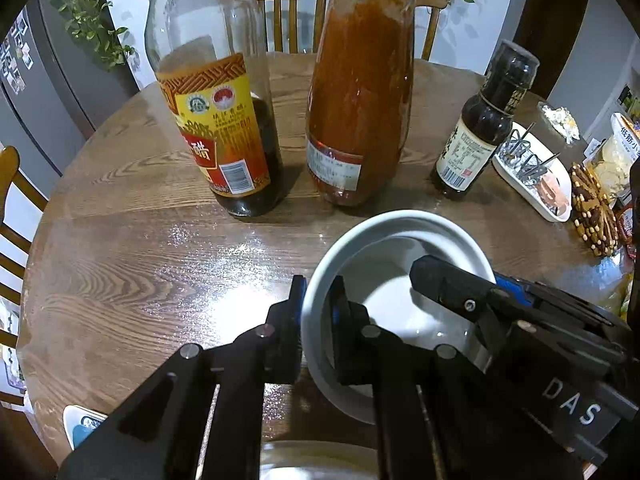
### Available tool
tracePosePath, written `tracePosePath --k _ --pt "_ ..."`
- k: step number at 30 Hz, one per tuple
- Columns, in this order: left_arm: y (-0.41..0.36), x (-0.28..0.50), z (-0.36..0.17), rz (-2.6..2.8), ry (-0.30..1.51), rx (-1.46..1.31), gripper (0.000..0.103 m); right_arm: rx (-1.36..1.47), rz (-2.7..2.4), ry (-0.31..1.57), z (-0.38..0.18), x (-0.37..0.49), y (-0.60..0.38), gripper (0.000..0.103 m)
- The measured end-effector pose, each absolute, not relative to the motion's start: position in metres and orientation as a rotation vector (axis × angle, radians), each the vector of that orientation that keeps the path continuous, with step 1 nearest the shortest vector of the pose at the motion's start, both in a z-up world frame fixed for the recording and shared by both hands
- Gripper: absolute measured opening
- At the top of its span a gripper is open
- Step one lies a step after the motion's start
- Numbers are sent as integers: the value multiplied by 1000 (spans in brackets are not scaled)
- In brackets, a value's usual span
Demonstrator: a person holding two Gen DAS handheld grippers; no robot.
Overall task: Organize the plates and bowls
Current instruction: 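Lift the ramekin with the left tool and carry it over the nested bowls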
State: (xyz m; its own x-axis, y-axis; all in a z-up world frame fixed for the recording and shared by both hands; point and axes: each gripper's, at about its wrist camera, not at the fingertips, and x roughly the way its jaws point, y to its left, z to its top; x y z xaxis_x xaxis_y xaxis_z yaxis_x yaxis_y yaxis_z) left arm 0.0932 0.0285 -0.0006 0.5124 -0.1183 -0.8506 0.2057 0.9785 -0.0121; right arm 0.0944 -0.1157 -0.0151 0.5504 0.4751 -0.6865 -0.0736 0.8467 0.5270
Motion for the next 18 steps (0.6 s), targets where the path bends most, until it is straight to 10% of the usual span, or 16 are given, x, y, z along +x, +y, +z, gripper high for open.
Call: tracePosePath --k 18 --pt "16 65 25 -219 945 115 11 472 330 873 9 63 -125 18"
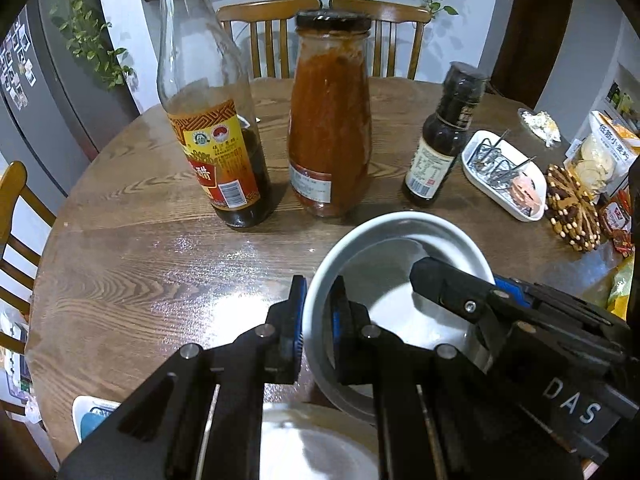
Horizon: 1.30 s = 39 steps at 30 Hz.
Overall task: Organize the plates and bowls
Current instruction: 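Lift the ramekin with the left tool and carry it over the nested bowls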
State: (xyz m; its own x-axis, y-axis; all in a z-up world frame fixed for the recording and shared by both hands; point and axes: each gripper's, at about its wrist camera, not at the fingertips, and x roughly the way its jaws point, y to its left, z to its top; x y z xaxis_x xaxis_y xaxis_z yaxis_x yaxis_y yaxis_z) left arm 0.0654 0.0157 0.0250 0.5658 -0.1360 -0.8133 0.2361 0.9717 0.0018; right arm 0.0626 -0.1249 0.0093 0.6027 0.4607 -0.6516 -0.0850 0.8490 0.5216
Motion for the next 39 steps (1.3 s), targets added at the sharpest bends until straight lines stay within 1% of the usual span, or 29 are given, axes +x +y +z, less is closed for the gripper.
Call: tracePosePath --k 15,39 --pt "13 26 43 -237 895 135 11 455 327 832 29 21 -125 18" --pt "37 -22 60 -200 843 115 11 400 381 804 48 -22 -101 18"
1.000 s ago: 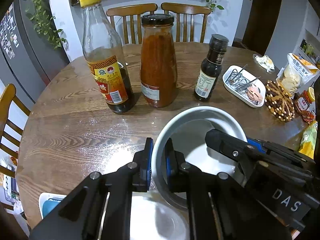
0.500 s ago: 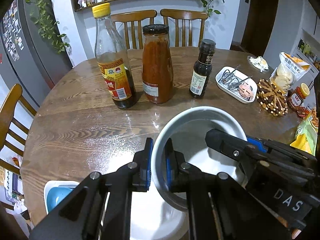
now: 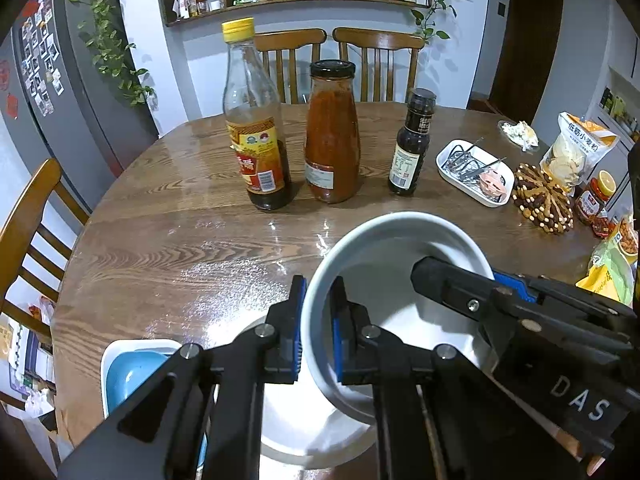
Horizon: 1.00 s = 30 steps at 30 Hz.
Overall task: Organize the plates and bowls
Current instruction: 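Lift the ramekin with the left tool and carry it over the nested bowls, then lower the ramekin into the smaller white bowl with the left tool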
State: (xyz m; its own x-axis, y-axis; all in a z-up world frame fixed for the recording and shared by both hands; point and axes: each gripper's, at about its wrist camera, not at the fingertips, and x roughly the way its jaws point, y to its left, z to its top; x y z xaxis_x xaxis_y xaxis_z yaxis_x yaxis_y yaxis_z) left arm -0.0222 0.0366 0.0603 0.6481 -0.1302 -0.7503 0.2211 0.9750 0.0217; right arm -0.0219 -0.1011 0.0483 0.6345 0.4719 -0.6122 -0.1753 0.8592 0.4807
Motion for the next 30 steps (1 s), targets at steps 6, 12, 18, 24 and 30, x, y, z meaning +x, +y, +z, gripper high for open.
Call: tracePosePath --k 6,12,18,24,30 --pt "44 -30 59 -188 848 106 11 379 396 812 48 -27 -93 18" --pt "50 -36 55 -179 861 100 11 368 406 824 47 -33 -86 18" --pt "61 -38 52 -166 885 82 11 359 420 840 44 -38 -76 18" --pt "71 -40 47 -149 908 63 11 371 443 864 38 -38 -68 18" --pt "81 -41 34 -132 952 45 11 374 457 903 25 -37 -60 18"
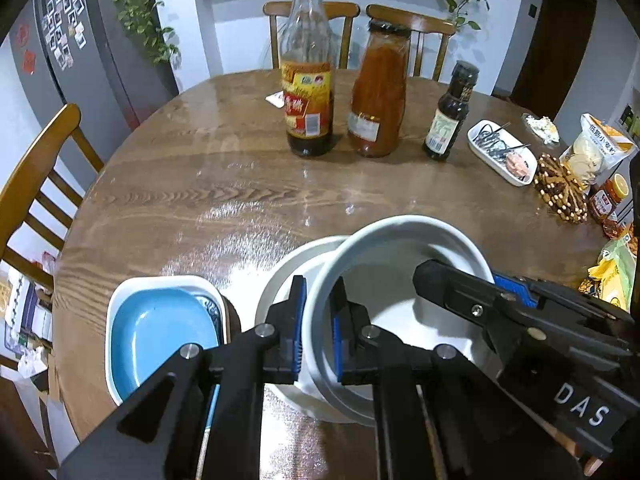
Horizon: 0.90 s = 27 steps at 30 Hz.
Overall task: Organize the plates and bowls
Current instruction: 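Lower the ramekin into the smaller white bowl with the left tool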
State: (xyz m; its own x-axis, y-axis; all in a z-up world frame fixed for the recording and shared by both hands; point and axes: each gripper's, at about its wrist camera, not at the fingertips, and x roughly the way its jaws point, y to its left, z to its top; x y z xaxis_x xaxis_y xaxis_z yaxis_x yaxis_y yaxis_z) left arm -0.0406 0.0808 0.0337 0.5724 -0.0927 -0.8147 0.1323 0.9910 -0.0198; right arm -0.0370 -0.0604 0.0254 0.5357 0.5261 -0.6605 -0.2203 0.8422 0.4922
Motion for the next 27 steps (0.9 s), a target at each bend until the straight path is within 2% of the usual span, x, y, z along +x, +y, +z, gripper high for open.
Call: tracePosePath --k 27 --pt "88 -26 2 -142 1035 56 10 373 431 987 -4 -22 -54 18"
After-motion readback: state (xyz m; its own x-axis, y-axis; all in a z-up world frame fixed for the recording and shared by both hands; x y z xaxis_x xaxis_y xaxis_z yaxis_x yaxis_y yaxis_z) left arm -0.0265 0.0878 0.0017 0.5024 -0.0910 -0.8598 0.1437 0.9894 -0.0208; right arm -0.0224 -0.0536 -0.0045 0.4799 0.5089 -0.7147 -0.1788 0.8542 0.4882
